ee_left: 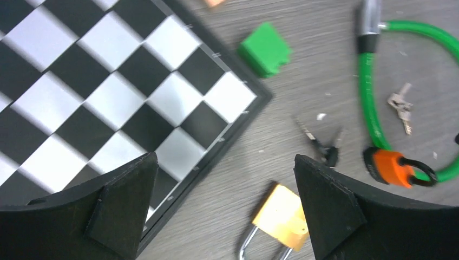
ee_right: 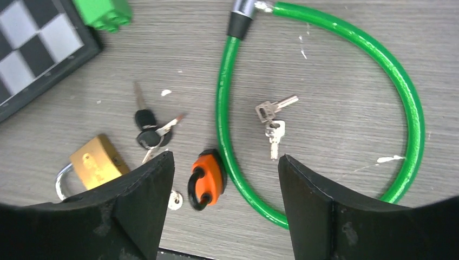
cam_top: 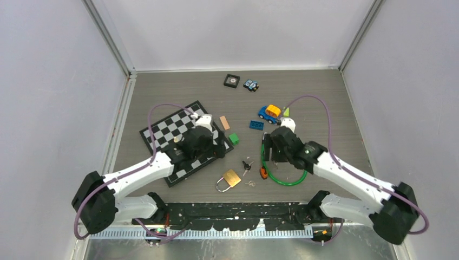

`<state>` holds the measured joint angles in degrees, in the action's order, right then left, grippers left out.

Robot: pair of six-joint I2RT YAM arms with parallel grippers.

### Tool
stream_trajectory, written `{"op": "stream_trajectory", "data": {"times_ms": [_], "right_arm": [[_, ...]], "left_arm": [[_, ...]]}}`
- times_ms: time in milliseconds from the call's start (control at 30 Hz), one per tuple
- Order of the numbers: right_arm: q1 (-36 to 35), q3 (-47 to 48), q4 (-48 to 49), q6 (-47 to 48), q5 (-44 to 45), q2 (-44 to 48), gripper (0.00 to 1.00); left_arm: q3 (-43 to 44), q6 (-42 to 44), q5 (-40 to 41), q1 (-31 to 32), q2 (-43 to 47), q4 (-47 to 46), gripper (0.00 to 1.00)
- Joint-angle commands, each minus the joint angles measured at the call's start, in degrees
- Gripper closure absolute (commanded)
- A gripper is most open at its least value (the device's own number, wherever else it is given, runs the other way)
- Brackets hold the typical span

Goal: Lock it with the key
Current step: Reset both arms

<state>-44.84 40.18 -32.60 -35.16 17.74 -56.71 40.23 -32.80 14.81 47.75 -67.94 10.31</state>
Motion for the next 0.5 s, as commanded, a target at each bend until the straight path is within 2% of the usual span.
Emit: {"op": "stream_trajectory", "data": {"times_ms": [0,100,300,367,467], "right_arm": [[5.9,8.2,-8.5,0.0,-8.2,-10.7,0.24],[10.1,10.7,-8.3,-0.5,-12.2,-12.5,0.24],[22.4,9.4,-7.5,-4.3,-18.9,-6.5,0.23],[25.2,7.9,-7.5,-5.4,-16.9,-4.3,0.23],[26.5,5.6,-8.2,-7.5,-7.2,0.5,0.23]], "left_arm": [[1.4,-4.6,0.4,-5.2,3.3,15.6,0.00],[1.0,-6.5,0.9,-7.0,6.7,18.8,0.00],[1.3,-7.8,6.1,-7.1,13.0,27.8,0.00],[0.9,-8.2,9.4,-7.1,14.3,30.5,0.00],[-0.1,-8.8,14.3,-7.1,15.9,33.6,0.00]]}}
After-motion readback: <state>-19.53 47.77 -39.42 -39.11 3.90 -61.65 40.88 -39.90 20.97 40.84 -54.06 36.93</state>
